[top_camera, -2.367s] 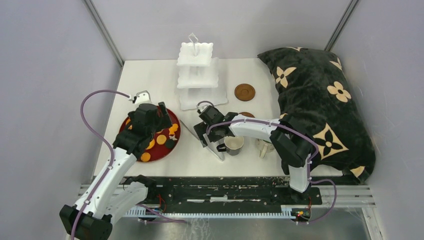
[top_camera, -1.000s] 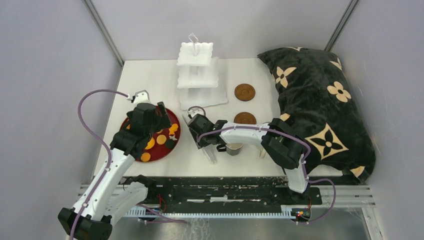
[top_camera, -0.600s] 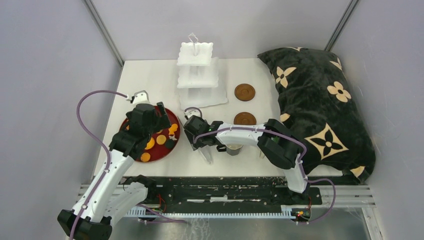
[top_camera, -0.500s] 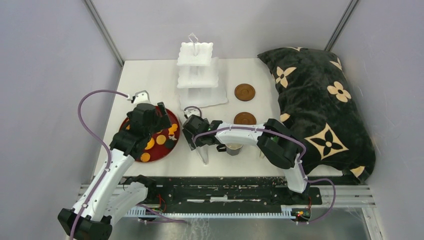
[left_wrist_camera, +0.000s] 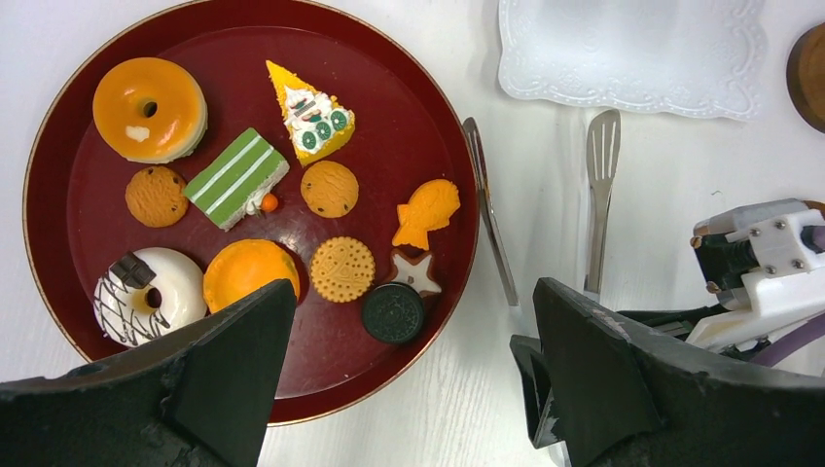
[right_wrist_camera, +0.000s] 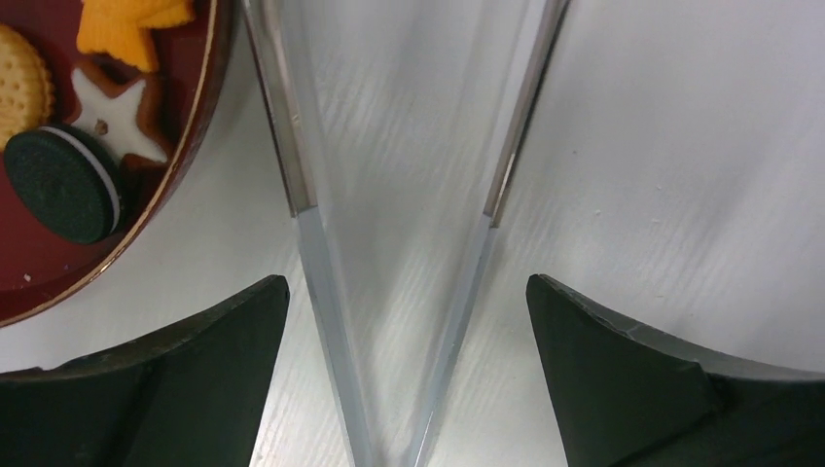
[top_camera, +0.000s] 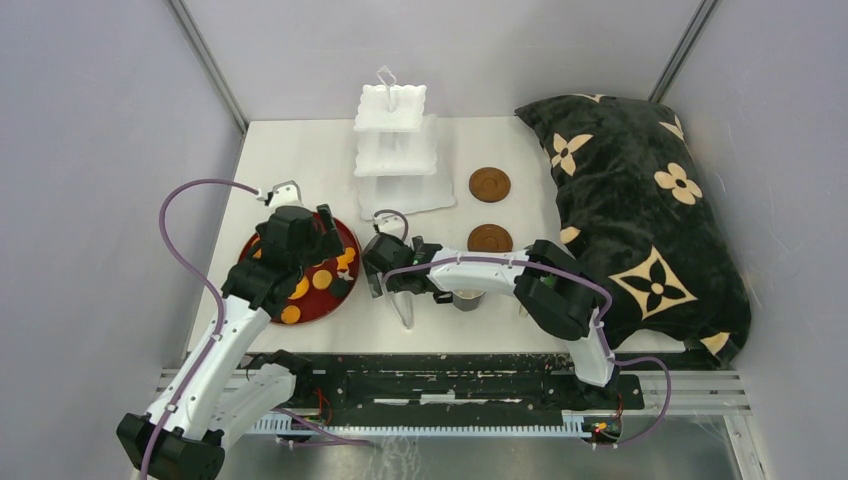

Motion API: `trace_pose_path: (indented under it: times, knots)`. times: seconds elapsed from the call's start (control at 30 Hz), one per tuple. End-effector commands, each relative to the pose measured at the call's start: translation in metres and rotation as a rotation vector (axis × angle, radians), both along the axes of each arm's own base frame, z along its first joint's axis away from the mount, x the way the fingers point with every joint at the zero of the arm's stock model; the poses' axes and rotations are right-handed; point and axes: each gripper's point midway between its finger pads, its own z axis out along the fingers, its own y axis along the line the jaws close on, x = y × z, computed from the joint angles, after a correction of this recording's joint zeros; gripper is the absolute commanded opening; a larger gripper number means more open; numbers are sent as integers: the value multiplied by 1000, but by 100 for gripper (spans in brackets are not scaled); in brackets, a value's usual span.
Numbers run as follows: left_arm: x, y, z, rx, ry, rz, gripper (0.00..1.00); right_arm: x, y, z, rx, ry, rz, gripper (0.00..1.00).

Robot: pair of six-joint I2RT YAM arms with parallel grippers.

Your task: Serve the afternoon tea

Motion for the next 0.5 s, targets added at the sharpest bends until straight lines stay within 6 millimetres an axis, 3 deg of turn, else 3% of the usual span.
trace_pose_path:
  times: [0.0, 0.3, 0.47]
  knots:
    - [7, 0, 9, 10, -53, -7, 99, 11, 7, 39, 81, -78, -141, 99]
    - [7, 6, 11, 41, -65, 3, 99, 11, 16, 49, -16, -250, -163, 100]
    - [5, 6, 1, 53, -37, -7, 99, 3, 23, 44, 106, -206, -152, 100]
